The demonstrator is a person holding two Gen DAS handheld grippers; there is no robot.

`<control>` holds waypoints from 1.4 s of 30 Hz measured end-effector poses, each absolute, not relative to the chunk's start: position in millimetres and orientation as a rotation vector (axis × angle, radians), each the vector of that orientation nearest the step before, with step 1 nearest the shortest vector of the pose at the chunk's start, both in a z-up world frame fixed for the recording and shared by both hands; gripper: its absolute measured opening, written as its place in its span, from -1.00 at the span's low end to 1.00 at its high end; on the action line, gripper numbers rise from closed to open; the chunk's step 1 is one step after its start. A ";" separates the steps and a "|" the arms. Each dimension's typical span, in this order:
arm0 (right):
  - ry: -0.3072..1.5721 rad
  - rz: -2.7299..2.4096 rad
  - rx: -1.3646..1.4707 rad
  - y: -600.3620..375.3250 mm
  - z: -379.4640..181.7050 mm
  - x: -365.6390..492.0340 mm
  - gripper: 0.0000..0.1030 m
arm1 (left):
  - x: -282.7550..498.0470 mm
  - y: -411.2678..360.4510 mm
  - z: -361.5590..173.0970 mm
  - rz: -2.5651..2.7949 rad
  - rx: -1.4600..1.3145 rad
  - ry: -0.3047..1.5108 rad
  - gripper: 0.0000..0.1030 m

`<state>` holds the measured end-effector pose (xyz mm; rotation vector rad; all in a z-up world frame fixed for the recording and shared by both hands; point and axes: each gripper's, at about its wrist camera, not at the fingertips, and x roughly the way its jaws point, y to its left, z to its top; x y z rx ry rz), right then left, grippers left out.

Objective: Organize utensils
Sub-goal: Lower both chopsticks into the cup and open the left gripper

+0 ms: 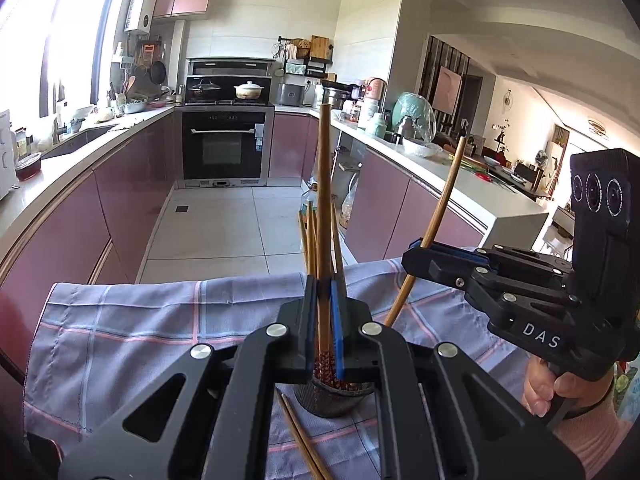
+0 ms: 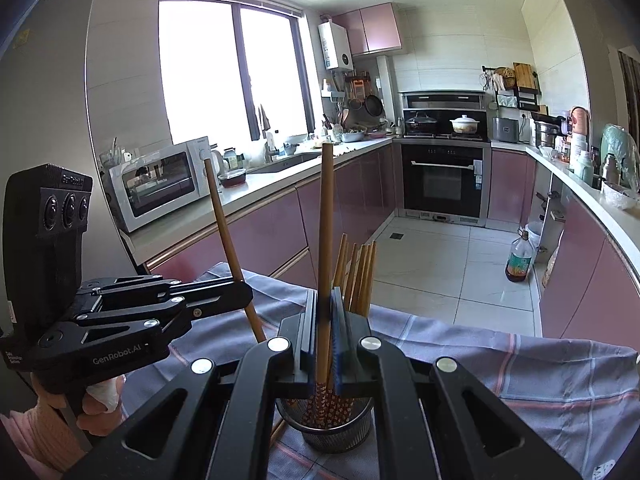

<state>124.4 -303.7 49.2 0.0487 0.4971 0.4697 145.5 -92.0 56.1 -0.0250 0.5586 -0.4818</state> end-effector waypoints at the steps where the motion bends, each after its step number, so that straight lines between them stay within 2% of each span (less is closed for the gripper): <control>1: 0.508 0.471 0.045 -302.8 47.4 126.2 -0.90 | 147.9 -92.4 52.9 -0.482 -0.023 0.569 -0.86; 15: 0.637 0.460 0.032 -294.2 22.1 150.7 -0.90 | 168.6 -103.3 21.3 -0.478 0.030 0.668 -0.86; 34: 0.659 0.428 0.061 -292.9 9.9 166.5 -0.84 | 187.1 -106.4 8.2 -0.458 0.005 0.703 -0.83; 38: 0.663 0.431 0.066 -294.2 7.8 166.2 -0.84 | 184.4 -105.0 7.6 -0.451 0.005 0.689 -0.74; 40: 0.664 0.433 0.070 -295.0 6.6 163.8 -0.84 | 181.7 -101.8 6.7 -0.443 0.000 0.679 -0.57; 42: 0.664 0.436 0.074 -296.8 5.5 160.7 -0.82 | 176.5 -98.4 5.8 -0.426 0.002 0.665 -0.52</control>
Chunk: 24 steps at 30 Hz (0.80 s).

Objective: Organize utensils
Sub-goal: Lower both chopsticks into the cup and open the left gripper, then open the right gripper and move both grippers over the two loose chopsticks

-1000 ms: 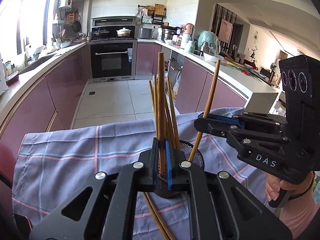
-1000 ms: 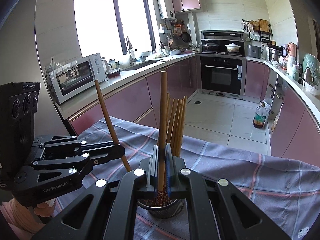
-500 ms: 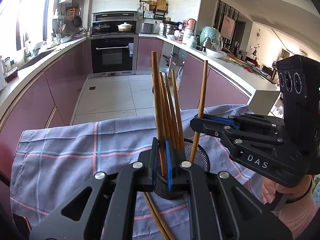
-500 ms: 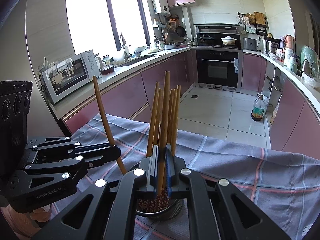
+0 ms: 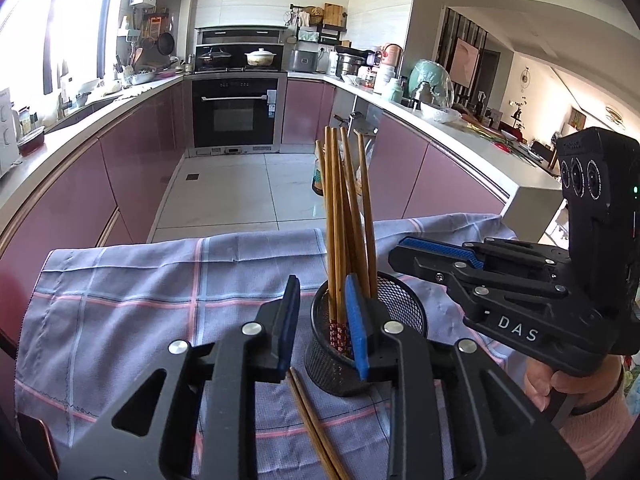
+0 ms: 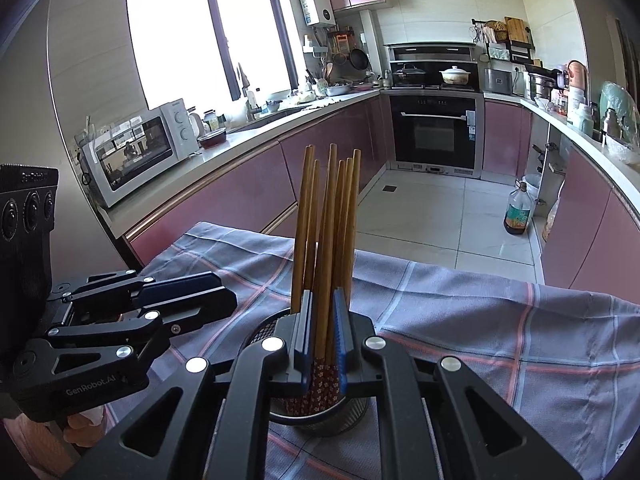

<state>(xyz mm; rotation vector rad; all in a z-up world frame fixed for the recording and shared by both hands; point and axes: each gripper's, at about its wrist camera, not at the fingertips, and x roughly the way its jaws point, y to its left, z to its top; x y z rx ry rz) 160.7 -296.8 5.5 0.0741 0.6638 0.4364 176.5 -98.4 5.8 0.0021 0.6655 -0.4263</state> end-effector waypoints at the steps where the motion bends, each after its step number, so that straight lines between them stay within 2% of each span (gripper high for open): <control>1: 0.663 0.438 0.077 -298.2 4.4 158.6 -0.78 | 174.5 -96.6 5.2 -0.423 -0.002 0.662 -0.47; 2: 0.663 0.439 0.079 -299.8 2.6 156.0 -0.71 | 172.5 -94.7 4.4 -0.416 -0.007 0.660 -0.44; 6: 0.630 0.416 0.066 -305.8 1.5 142.3 -0.69 | 160.4 -88.1 3.4 -0.384 0.003 0.637 -0.27; 8: 0.627 0.425 0.068 -308.0 2.4 136.8 -0.51 | 154.6 -86.6 3.5 -0.366 0.013 0.623 -0.20; 9: 0.628 0.427 0.064 -307.3 2.1 134.5 -0.48 | 151.6 -85.7 3.4 -0.361 0.016 0.617 -0.17; 14: 0.619 0.423 0.029 -303.6 0.9 118.7 -0.47 | 138.3 -80.5 1.3 -0.335 0.031 0.597 -0.02; 18: 0.607 0.453 0.028 -299.3 0.8 101.7 -0.41 | 125.5 -73.4 -1.7 -0.319 0.033 0.587 0.29; 24: 0.658 0.531 0.004 -283.5 -19.1 78.1 -0.31 | 114.3 -59.1 -23.5 -0.291 0.048 0.641 0.30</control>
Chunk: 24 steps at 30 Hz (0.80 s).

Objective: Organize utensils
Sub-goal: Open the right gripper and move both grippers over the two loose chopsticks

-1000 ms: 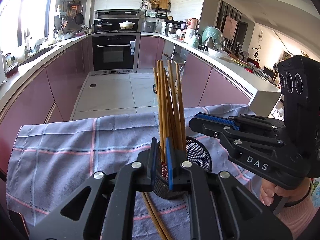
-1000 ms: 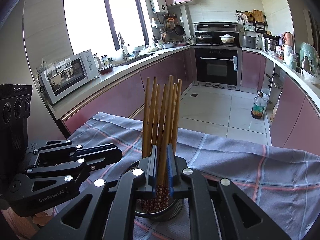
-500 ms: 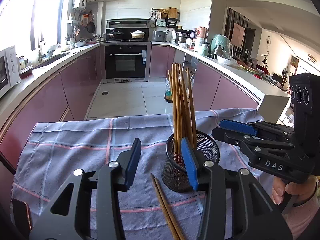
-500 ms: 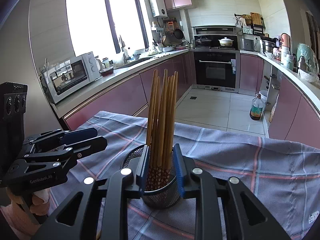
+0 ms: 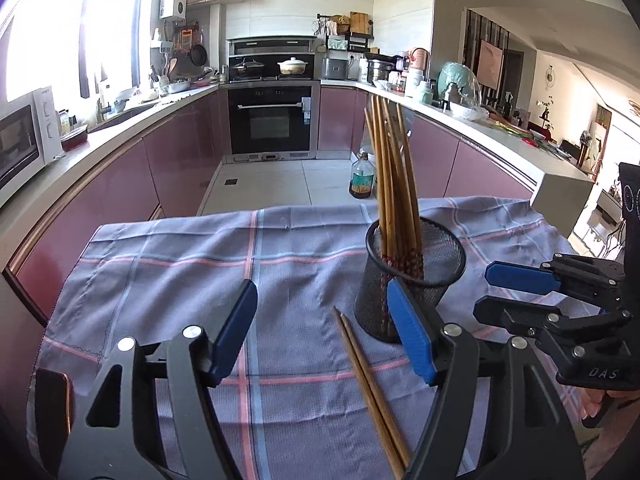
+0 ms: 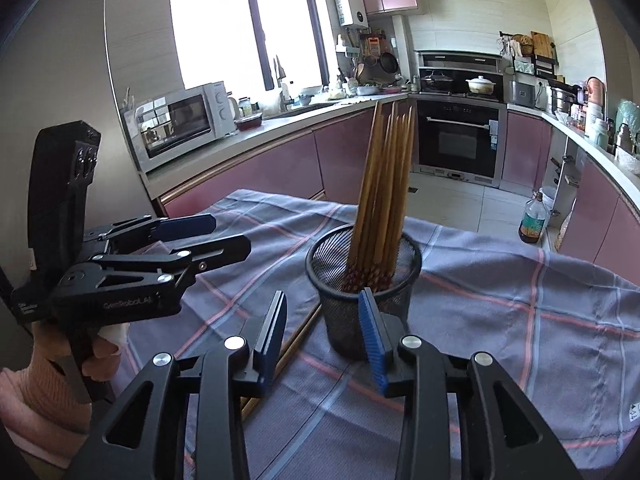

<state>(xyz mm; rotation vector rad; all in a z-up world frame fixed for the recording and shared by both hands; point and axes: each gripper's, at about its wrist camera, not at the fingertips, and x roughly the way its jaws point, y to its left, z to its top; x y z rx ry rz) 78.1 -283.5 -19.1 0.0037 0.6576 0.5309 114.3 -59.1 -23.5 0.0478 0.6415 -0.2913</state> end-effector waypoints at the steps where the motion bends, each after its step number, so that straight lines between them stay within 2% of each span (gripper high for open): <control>1: 0.676 0.538 0.002 -280.6 -25.1 76.7 -0.31 | 113.9 -56.4 -28.8 -0.288 0.047 0.656 0.30; 12: 0.820 0.564 0.052 -269.2 -67.2 80.0 -0.30 | 103.2 -53.5 -98.2 -0.330 0.072 0.832 0.30; 24: 0.860 0.565 0.067 -265.2 -83.7 74.2 -0.29 | 98.8 -68.5 -122.5 -0.355 0.088 0.893 0.32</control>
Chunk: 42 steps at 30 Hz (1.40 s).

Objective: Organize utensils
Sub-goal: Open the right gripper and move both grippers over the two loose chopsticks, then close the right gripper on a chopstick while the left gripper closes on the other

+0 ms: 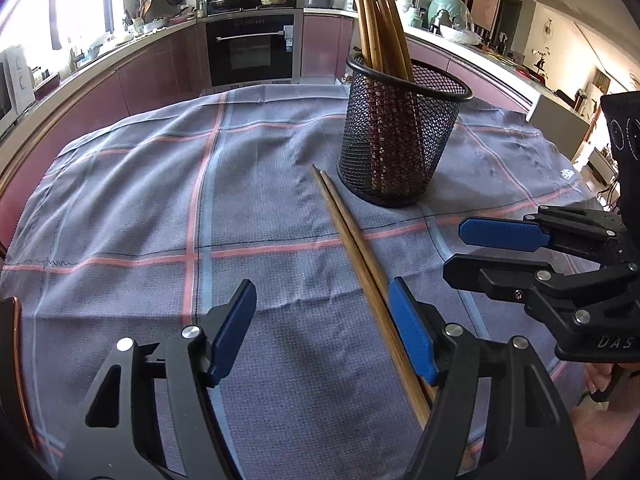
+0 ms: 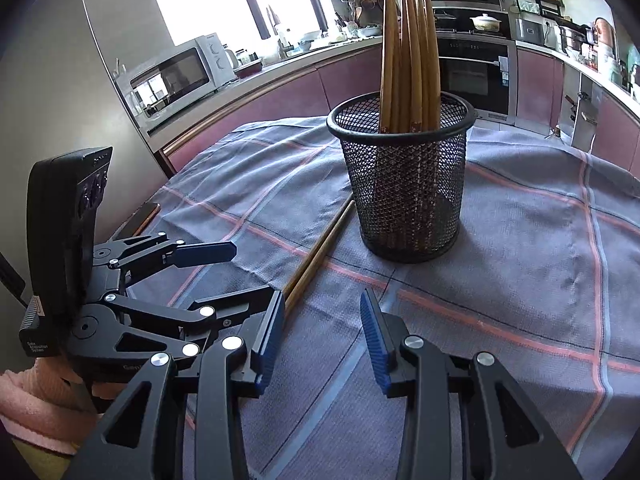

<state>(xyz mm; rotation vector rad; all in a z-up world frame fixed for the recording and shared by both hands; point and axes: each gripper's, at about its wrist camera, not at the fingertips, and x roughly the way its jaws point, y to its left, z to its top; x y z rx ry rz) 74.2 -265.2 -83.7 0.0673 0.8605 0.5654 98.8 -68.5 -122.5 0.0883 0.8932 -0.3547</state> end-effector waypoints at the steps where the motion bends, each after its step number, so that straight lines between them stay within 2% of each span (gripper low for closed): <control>1: 0.863 0.565 0.068 -264.7 -84.6 74.1 -0.29 | 99.5 -68.6 -123.8 -0.359 0.082 0.900 0.32; 4: 0.868 0.564 0.074 -265.4 -85.8 74.3 -0.21 | 101.3 -69.7 -127.8 -0.359 0.077 0.913 0.32; 14: 0.883 0.573 0.072 -264.2 -89.9 73.4 -0.20 | 102.5 -68.2 -131.6 -0.354 0.088 0.927 0.29; 29: 0.904 0.584 0.053 -245.3 -97.6 81.7 -0.20 | 95.0 -61.6 -129.7 -0.390 0.098 0.926 -0.18; 33: 0.907 0.583 0.045 -236.4 -98.8 87.9 -0.21 | 93.0 -59.9 -130.3 -0.400 0.094 0.924 -0.37; 42: 0.909 0.539 -0.011 -223.9 -102.4 98.3 -0.27 | 90.8 -54.4 -132.1 -0.412 0.074 0.925 -0.35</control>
